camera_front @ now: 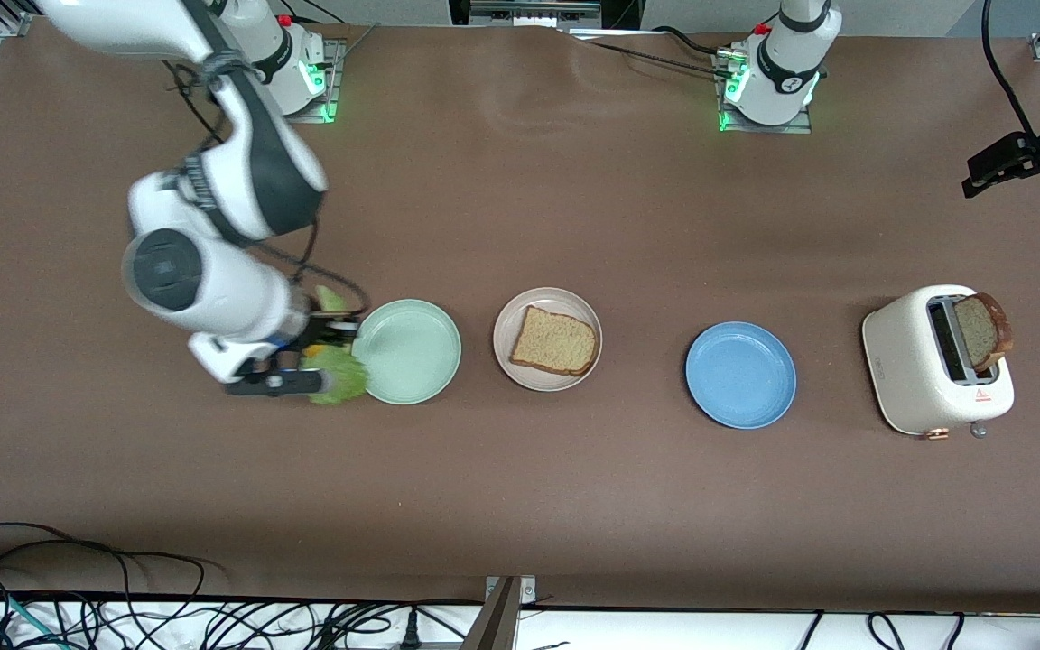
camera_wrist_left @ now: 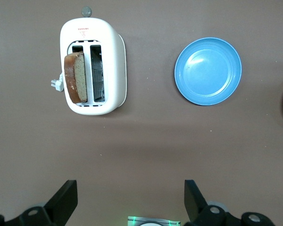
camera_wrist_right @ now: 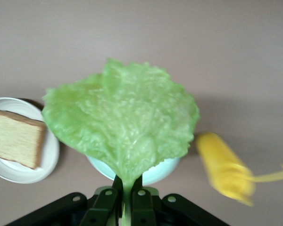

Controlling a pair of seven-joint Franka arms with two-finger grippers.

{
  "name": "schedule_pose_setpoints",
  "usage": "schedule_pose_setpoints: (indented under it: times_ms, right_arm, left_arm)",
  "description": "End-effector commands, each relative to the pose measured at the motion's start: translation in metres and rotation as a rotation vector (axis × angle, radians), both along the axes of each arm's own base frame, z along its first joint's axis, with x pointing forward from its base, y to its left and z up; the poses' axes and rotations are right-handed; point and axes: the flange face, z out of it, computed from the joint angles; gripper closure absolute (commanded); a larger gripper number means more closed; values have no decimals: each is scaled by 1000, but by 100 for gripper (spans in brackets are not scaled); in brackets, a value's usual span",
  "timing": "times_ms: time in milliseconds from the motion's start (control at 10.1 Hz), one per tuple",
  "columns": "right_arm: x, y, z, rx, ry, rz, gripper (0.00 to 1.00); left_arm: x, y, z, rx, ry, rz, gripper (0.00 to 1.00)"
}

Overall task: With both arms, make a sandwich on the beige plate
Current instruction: 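Carry the lettuce leaf over the toast on the beige plate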

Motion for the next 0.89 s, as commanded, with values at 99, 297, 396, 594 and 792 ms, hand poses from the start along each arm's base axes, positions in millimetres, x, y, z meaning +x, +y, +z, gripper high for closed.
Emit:
schedule_pose_setpoints:
  times_ms: [99,297,396,594,792]
  right_arm:
    - [-24,117,-71,23,-153,117,100]
    - [-37,153,-116,56,-202,175,100]
    - [-47,168,-138,64,-205,198,100]
    - [-70,198,-161,94,-216,240,100]
    - [-95,227,-167,111,-215,282,100]
  left_arm:
    - [2,2,5,21,7,12,0]
    - [2,3,5,20,7,14,0]
    - [2,3,5,20,7,14,0]
    - [2,3,5,20,7,14,0]
    - [3,4,5,20,8,15,0]
